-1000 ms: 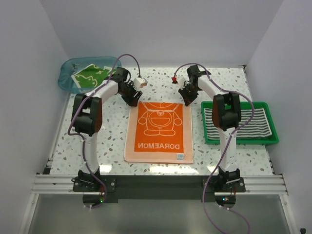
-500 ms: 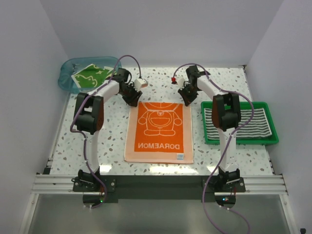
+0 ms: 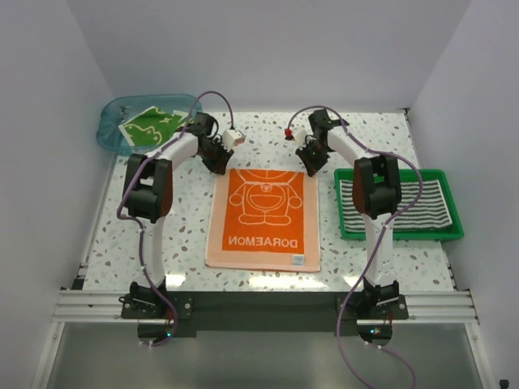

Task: Fold and stack the towels
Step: Fold the towel

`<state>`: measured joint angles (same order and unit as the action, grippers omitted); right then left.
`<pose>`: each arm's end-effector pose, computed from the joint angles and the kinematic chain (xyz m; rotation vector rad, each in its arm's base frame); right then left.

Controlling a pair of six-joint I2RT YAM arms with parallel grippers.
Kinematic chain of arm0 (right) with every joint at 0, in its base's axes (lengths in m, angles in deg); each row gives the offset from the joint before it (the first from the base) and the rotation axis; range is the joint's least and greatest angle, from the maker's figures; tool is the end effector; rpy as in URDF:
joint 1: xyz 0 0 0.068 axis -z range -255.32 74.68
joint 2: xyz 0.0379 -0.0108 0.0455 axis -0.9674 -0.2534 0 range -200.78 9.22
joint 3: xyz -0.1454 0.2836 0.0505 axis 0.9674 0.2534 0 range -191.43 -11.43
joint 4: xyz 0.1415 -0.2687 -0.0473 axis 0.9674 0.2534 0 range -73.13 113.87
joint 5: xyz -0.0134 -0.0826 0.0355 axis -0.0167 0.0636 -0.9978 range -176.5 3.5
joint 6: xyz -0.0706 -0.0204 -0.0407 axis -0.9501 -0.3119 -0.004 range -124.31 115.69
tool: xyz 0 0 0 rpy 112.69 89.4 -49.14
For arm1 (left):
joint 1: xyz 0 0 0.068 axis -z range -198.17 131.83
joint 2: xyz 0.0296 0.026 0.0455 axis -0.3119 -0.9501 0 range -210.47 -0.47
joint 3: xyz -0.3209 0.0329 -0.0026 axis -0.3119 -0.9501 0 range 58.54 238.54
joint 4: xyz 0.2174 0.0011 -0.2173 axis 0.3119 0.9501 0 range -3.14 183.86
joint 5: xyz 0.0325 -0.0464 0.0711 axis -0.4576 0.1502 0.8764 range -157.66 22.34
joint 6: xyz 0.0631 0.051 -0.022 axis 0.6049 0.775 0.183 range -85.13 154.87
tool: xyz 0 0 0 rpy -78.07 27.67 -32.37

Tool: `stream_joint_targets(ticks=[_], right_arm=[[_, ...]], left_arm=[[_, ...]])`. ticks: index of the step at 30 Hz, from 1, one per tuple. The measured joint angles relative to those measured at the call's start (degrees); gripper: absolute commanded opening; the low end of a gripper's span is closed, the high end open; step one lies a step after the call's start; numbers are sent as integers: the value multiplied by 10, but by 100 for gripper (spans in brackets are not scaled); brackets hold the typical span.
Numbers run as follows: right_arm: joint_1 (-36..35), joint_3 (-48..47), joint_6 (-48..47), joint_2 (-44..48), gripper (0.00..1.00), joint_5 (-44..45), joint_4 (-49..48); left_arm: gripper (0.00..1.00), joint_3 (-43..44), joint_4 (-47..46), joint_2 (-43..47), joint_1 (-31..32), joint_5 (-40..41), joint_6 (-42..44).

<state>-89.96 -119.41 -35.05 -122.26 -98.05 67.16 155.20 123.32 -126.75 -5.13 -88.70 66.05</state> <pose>0.5407 0.1565 0.1474 -1.1272 2.5909 0.2265 0.5290 -0.1497 0.1443 1.0930 2.4133 -0.3969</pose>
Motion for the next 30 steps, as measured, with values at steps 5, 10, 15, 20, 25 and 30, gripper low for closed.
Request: stream_joint_targets(ticks=[5, 10, 15, 20, 25, 30], right_arm=[[0, 2, 6, 1, 0, 3, -3], [-2, 2, 15, 2, 0, 10, -7], [-7, 1, 27, 4, 0, 37, -33], [-10, 1, 39, 18, 0, 64, -75], [-18, 31, 53, 82, 0, 78, -114], [-40, 106, 82, 174, 0, 110, -153]], left_arm=[[7, 17, 8, -12, -8, -11, -1], [0, 27, 14, -19, -14, -26, -1], [0, 40, 19, -23, -14, -22, -2], [0, 40, -3, -22, -13, 5, -15], [0, 8, -48, 16, -13, 40, -37], [0, -76, -95, 118, -6, 83, -93]])
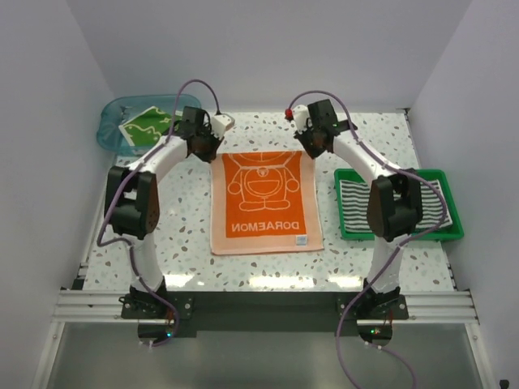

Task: Fold and stack the towels
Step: Fold the towel

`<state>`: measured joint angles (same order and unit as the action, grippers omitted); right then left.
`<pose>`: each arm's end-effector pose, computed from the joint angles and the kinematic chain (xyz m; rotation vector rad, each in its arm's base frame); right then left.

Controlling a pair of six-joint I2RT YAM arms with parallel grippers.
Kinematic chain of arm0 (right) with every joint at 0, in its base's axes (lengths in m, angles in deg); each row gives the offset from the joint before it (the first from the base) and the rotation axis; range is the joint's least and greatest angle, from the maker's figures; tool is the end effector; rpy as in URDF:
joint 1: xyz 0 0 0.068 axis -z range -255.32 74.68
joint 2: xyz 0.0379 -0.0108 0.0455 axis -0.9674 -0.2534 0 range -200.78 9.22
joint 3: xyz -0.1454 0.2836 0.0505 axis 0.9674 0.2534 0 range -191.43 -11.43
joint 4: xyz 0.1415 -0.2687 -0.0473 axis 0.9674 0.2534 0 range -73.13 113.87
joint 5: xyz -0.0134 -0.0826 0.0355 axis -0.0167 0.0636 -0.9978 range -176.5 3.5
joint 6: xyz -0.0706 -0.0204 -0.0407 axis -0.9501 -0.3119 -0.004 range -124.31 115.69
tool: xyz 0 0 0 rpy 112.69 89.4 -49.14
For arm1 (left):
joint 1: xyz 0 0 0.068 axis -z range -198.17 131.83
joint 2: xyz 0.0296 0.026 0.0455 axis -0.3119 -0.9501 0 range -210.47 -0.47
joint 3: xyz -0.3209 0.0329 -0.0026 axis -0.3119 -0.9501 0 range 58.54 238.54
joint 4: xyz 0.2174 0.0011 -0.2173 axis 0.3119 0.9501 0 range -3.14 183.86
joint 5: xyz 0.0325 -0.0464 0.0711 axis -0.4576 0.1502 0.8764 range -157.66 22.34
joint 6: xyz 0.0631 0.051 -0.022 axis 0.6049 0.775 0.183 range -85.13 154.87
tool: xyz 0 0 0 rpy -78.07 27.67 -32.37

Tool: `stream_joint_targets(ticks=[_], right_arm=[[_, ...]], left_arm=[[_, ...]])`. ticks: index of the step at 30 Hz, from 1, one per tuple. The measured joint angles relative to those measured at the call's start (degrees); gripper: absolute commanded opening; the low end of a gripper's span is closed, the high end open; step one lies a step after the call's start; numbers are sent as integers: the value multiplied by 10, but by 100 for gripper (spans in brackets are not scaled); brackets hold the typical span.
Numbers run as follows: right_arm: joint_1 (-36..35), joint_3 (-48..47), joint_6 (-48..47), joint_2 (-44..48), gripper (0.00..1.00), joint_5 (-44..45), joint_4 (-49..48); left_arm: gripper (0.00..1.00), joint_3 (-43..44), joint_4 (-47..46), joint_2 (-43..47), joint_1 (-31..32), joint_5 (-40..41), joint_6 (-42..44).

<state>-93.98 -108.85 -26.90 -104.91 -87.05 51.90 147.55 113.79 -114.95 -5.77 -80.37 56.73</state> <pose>0.5101 0.1731 0.2584 -0.8751 2.3138 -0.0175 0.5145 -0.1297 0.2128 0.8150 2.3265 -0.2042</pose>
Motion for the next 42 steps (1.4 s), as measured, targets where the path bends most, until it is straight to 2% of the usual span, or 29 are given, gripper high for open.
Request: stream_joint_targets(ticks=[5, 11, 19, 23, 33, 42], right_arm=[[-26, 80, 40, 75, 0, 41, -22], [-40, 176, 111, 146, 0, 89, -25], [-45, 293, 230, 303, 0, 57, -3], [-45, 352, 276, 368, 0, 18, 14], [-45, 454, 379, 409, 0, -49, 70], [-45, 486, 415, 411, 0, -66, 74]], left_arm=[[0, -82, -31, 101, 13, 47, -77], [0, -189, -37, 207, 64, 100, -155], [0, -325, -29, 342, 83, 88, -257], [0, -358, -13, 385, 83, 66, -289], [0, -377, 66, 412, 84, 20, -349], [0, -388, 114, 392, 84, 9, -400]])
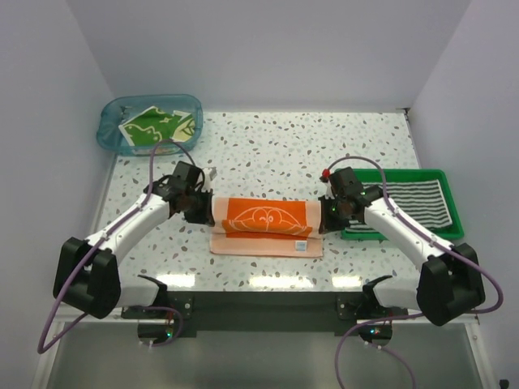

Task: Fold and stack the towels
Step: Fold the towel

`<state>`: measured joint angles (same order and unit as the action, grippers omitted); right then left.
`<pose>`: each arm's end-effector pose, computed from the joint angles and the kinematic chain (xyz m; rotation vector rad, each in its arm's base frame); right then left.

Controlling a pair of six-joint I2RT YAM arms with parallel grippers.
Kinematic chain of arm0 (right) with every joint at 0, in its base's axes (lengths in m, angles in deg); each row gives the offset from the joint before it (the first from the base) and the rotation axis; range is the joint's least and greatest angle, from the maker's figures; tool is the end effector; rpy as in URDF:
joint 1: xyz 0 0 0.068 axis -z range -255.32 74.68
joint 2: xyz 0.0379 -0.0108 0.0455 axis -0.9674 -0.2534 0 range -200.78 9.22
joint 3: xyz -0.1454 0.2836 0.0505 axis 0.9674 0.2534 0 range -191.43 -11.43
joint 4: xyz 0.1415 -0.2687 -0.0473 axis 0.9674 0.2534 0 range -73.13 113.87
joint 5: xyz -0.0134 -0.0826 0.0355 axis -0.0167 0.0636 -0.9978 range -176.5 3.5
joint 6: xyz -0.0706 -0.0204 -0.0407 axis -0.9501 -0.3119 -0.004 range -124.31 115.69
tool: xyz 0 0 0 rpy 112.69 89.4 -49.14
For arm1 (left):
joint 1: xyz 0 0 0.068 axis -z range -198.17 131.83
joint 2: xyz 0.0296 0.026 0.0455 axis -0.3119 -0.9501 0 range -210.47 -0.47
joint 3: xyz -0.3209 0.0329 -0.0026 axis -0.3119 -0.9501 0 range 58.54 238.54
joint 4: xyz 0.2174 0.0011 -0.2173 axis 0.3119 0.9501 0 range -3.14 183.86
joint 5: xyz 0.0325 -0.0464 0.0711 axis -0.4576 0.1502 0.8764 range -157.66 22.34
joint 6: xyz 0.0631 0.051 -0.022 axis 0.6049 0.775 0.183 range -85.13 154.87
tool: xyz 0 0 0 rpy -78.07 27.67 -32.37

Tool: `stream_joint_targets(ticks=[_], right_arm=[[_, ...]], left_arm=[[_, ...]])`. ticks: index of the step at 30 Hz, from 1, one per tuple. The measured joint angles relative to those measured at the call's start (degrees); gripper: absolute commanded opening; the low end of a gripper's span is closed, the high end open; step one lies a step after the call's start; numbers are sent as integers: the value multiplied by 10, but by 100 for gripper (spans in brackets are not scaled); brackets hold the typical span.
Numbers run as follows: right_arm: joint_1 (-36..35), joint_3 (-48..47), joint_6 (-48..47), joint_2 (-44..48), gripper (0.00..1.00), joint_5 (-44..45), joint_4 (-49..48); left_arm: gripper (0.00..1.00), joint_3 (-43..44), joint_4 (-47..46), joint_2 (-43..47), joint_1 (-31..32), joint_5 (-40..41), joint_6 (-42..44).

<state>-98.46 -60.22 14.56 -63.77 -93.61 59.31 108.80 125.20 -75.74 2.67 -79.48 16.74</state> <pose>0.2524 0.1178 0.2144 -0.1392 2.7786 0.3676 0.2719 -0.1197 0.2181 0.1317 2.7287 -0.4822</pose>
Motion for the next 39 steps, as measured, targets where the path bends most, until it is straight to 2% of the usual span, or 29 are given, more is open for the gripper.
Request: stream_joint_targets(ticks=[18, 29, 39], right_arm=[[0, 24, 17, -25, 0, -14, -6], [0, -34, 17, 5, 0, 5, 26], [0, 4, 36, 9, 0, -21, 30]], left_arm=[[0, -33, 2, -16, 2, -10, -38], [0, 13, 28, -1, 2, 19, -39], [0, -19, 37, 11, 3, 0, -39]])
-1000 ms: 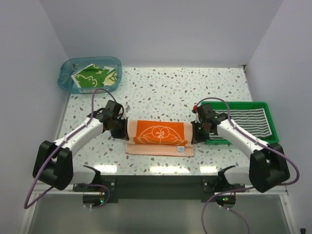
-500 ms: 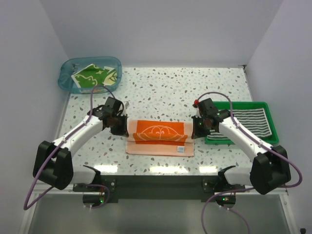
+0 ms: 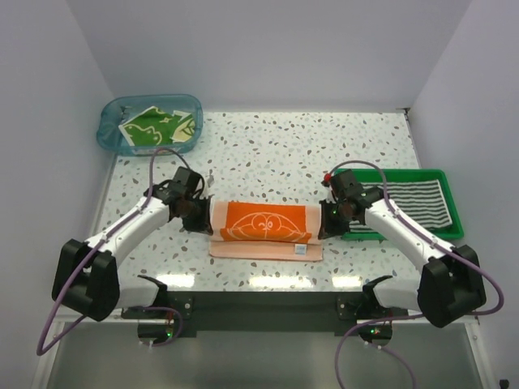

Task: Fold and stack the towels
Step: Fold the towel

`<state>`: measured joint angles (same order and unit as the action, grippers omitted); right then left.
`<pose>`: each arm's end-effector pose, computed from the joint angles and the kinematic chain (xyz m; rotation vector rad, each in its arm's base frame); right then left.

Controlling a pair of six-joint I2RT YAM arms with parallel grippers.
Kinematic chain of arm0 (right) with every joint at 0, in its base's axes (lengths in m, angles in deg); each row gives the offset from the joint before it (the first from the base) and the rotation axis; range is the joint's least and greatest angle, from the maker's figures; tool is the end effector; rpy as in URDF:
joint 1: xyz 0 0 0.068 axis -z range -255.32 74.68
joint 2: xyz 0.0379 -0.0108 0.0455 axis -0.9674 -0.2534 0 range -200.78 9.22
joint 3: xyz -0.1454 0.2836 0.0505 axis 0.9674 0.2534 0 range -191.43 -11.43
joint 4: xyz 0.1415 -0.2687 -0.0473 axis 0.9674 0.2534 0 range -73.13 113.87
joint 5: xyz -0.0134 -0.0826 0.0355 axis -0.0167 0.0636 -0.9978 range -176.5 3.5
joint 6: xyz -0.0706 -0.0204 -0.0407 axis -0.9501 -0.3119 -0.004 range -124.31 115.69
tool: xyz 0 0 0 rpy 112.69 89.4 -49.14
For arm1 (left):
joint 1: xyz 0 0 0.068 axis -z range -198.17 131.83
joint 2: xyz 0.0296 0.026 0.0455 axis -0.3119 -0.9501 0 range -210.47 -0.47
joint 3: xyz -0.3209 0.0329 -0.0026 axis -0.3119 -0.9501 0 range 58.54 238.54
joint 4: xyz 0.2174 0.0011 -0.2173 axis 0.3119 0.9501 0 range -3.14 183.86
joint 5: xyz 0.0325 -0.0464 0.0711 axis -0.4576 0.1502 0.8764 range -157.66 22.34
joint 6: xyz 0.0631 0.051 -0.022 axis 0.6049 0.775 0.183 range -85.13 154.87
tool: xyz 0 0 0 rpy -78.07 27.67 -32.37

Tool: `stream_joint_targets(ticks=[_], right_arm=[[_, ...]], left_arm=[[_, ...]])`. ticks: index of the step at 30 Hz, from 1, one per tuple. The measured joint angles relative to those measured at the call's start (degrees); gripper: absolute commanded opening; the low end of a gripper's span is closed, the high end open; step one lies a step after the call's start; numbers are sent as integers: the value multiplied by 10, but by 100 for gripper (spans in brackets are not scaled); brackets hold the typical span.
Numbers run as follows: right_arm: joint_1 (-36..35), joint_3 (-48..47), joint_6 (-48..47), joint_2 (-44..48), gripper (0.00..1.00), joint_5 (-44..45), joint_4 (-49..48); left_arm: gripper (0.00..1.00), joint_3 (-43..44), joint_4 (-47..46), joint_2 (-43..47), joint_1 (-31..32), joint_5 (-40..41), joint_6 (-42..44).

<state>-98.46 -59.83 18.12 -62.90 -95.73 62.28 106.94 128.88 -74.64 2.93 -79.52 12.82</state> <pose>0.2421 0.1163 0.2134 -0.0597 2.8385 0.4138 0.2554 -0.1148 0.2080 0.0343 2.8188 -0.4756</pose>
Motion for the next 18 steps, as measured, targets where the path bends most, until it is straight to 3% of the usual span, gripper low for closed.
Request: stream_joint_targets(ticks=[6, 9, 13, 15, 18], right_arm=[[0, 27, 9, -29, 0, -15, -21], [0, 37, 11, -42, 4, -23, -30], [0, 42, 12, -42, 27, -19, -26], [0, 47, 13, -35, 30, -19, -16], [-4, 51, 14, -9, 35, -22, 7]], left_arm=[[0, -35, -8, -21, 0, -19, 0], [12, -46, -16, -30, 0, -24, 0], [37, -52, -11, -30, -2, -17, 5], [50, -52, -3, -24, -5, -9, 7], [58, -52, 7, 5, -6, -6, 5]])
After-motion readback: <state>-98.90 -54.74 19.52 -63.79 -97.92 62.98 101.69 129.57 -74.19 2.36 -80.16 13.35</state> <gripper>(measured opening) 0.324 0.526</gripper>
